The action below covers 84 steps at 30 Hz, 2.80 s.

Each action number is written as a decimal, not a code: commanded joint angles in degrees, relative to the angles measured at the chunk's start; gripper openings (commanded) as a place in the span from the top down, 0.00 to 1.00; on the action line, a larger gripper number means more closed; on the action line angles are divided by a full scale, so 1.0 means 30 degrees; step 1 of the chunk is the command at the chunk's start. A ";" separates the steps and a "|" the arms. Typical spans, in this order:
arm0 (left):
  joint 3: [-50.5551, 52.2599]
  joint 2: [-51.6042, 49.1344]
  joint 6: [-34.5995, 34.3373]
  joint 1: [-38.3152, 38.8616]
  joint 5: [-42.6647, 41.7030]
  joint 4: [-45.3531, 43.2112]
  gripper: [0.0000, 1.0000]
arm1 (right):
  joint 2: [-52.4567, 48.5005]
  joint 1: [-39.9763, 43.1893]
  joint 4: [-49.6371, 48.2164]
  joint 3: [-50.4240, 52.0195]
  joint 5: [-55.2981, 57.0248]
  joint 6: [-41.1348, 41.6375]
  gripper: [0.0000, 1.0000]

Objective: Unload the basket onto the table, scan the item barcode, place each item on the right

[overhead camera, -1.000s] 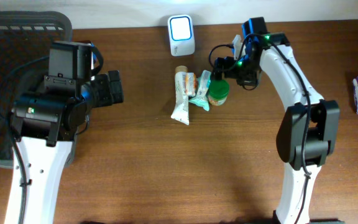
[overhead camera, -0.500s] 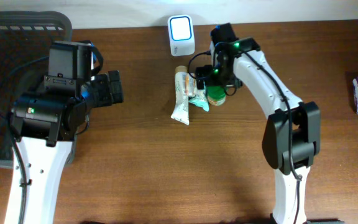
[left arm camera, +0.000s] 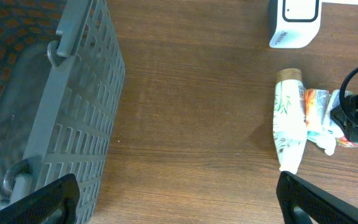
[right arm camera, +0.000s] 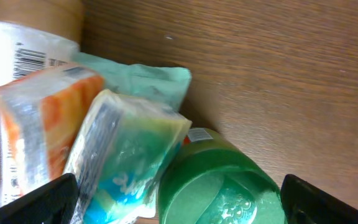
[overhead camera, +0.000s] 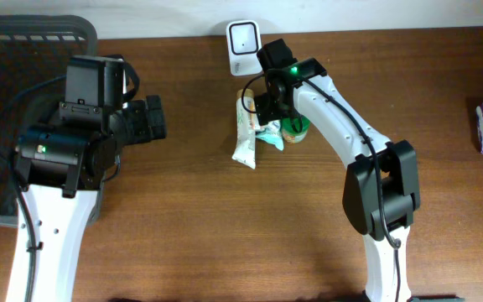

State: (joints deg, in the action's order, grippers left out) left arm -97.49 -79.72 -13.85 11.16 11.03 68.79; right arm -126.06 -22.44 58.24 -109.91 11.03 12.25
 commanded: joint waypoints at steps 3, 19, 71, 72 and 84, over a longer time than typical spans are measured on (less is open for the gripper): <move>0.0022 0.0007 0.0291 -0.0066 0.0270 -0.0029 0.01 | 0.0619 0.0109 0.0168 -0.0153 0.1545 0.0087 0.01; 0.0022 0.0007 0.0291 -0.0066 0.0270 -0.0029 0.01 | 0.0612 -0.0036 -0.0605 -0.0670 -0.4116 0.0087 0.03; 0.0022 0.0007 0.0291 -0.0066 0.0270 -0.0029 0.01 | -0.1923 -0.3031 -0.1596 -0.1304 -0.6754 0.1086 0.26; 0.0022 0.0007 0.0291 -0.0066 0.0262 -0.0029 0.01 | -0.1923 -0.3169 -0.1683 -0.1304 -0.6754 0.1093 0.26; 0.0022 0.0007 0.0291 -0.0066 0.0262 -0.0029 0.01 | -0.1887 -0.1588 0.0058 -0.1515 -0.3723 0.1100 0.30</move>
State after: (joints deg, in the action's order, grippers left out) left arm -97.49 -79.72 -13.85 11.16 11.03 68.79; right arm -130.58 -29.95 56.77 -113.08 -4.14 15.27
